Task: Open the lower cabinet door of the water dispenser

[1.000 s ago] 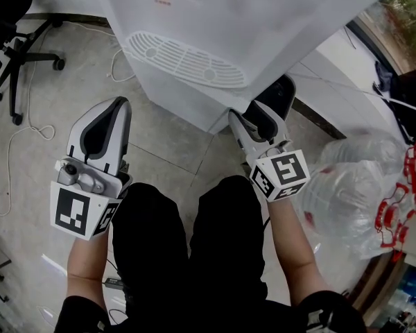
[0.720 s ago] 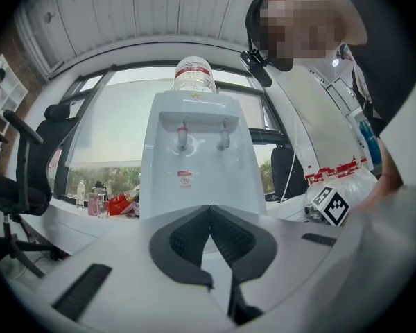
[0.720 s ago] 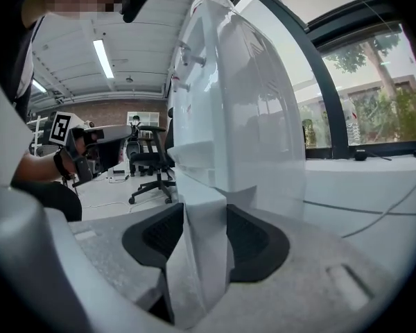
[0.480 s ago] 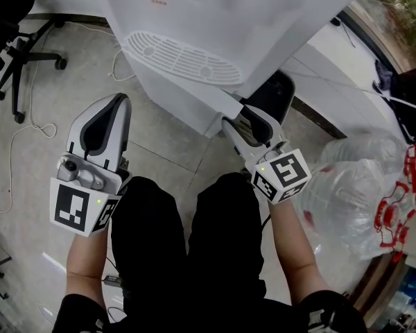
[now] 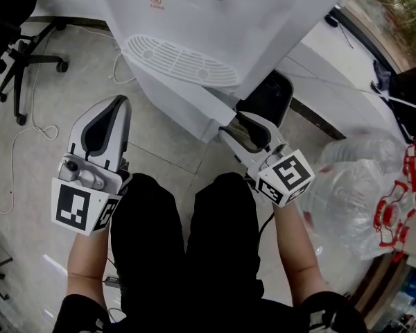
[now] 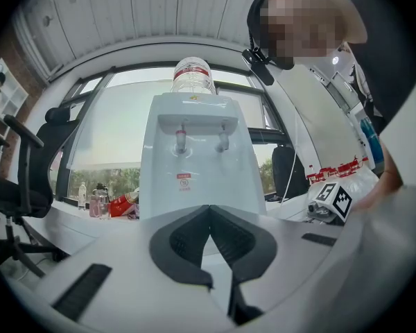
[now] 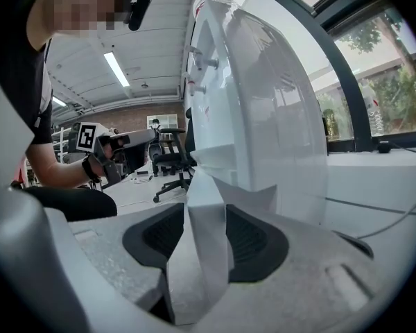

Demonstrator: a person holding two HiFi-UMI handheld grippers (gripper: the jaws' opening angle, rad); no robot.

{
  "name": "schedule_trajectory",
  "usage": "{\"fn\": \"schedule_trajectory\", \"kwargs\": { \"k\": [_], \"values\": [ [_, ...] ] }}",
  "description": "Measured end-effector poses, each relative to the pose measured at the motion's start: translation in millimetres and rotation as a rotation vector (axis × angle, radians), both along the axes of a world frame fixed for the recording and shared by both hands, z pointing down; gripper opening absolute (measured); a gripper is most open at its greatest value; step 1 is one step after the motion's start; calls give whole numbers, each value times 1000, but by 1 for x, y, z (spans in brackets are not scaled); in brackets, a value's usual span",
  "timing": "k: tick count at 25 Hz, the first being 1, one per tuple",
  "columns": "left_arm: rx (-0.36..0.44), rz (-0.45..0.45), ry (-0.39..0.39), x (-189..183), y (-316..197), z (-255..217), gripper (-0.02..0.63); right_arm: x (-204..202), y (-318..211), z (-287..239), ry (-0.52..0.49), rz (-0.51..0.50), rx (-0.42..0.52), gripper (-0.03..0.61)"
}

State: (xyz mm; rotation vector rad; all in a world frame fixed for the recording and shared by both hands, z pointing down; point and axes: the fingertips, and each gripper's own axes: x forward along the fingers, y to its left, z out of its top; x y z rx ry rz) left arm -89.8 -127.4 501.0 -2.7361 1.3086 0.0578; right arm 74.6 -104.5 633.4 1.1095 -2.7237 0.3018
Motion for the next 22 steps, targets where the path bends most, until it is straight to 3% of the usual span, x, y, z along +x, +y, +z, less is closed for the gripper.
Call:
{"fn": "schedule_trajectory", "kwargs": {
  "k": [4,10,16,22],
  "values": [
    [-10,2,3,-1,-2,3,8,11,1,1,36,-19,23,155],
    [-11,4,2,-1,-1,4,8,40,-12,-3,38,87,46,126],
    [-7,1,1,0,-3,5,8,43,-25,-3,56,181,71,5],
    [-5,-4,-3,-1,-1,4,8,33,-29,3,89,152,64,5]
  ]
}}
